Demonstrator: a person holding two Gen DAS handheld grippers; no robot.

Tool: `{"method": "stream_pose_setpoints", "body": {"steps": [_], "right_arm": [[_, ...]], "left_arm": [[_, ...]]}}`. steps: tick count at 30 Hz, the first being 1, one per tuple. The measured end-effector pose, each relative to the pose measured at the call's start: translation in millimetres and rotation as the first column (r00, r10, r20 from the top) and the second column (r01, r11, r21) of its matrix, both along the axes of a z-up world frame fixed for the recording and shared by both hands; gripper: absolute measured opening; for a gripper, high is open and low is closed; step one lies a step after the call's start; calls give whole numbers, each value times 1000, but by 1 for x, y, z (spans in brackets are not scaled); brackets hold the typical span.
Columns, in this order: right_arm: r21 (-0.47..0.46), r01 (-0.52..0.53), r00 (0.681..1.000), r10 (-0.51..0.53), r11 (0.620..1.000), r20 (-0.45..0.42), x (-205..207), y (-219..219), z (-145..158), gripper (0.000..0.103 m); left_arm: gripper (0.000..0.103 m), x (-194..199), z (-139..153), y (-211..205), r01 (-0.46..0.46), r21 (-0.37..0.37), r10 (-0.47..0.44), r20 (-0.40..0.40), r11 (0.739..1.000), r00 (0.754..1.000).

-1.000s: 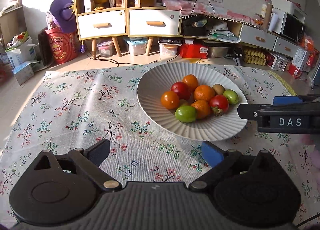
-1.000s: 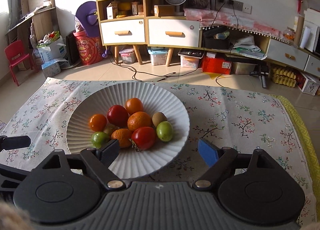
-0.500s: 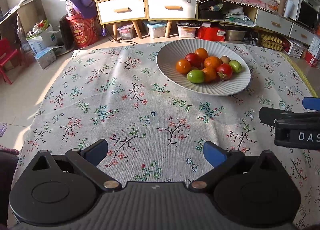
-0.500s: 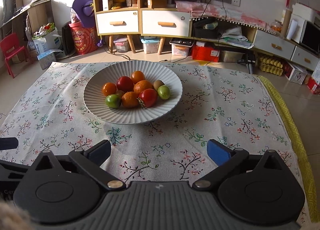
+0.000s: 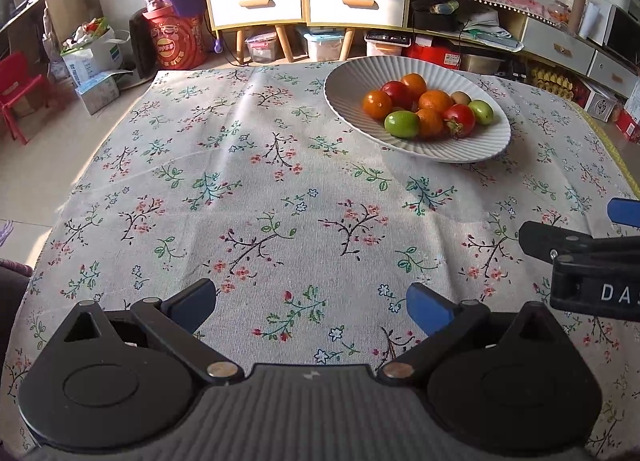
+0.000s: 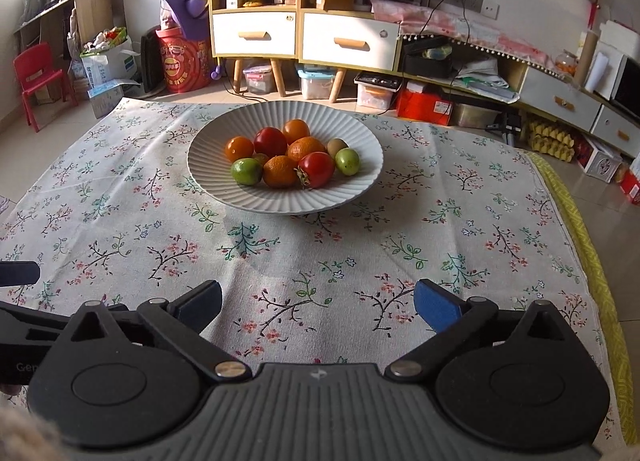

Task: Organize fruits

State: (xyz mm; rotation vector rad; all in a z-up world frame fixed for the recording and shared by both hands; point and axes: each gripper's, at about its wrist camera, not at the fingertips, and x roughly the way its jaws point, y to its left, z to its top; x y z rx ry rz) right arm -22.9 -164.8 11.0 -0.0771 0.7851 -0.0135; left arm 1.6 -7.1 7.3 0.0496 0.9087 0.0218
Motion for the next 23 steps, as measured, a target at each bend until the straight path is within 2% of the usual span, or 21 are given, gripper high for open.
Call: {"method": "stream_pose_setpoints", "body": {"steps": [23], "right_arm": [[9,7,1000,-7,1000,-16,-3,0,-2,102]], "left_arm": [[96,-1,3,2,-1,0,1,3,1000,1000]]}}
